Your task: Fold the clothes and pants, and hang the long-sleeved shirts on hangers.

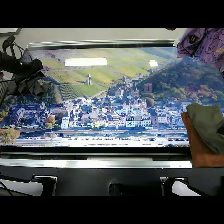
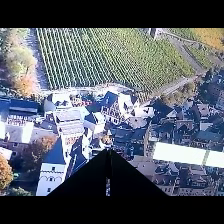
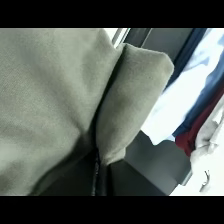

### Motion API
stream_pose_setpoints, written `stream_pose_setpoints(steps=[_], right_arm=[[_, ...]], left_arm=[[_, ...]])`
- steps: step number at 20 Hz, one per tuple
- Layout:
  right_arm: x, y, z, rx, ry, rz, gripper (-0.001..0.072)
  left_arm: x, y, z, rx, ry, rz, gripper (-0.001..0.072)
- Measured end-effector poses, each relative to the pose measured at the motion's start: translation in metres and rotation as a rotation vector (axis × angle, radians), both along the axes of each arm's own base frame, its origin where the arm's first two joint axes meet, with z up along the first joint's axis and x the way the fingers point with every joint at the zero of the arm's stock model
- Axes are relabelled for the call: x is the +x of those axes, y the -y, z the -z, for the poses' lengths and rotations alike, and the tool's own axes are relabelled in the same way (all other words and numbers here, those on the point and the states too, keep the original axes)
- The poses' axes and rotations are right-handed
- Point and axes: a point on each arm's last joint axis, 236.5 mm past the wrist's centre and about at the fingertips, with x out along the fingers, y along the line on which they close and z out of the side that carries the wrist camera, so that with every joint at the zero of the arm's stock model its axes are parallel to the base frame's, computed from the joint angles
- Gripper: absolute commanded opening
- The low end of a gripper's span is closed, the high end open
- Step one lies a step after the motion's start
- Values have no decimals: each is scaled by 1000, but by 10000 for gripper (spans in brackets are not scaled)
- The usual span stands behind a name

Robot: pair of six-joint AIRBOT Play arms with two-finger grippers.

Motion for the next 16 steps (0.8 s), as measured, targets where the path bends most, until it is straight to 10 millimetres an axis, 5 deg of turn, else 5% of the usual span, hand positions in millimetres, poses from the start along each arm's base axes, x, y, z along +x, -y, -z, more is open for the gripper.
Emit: stream_pose_setpoints(steps=[7,8,10,14,16], right_arm=[[-11,-3,10,8,-38,-8,37],[-11,-3,10,7,-39,-7,118],[-13,-2,10,3,-46,-6,419],[0,3,9,-8,8,-48,412],[33,2,6,5,166,-120,320]], left_arm=[[0,0,0,0,0,0,19],[0,0,0,0,0,0,19],[0,0,0,0,0,0,19],[0,0,0,0,0,0,20],[0,0,0,0,0,-1,19]])
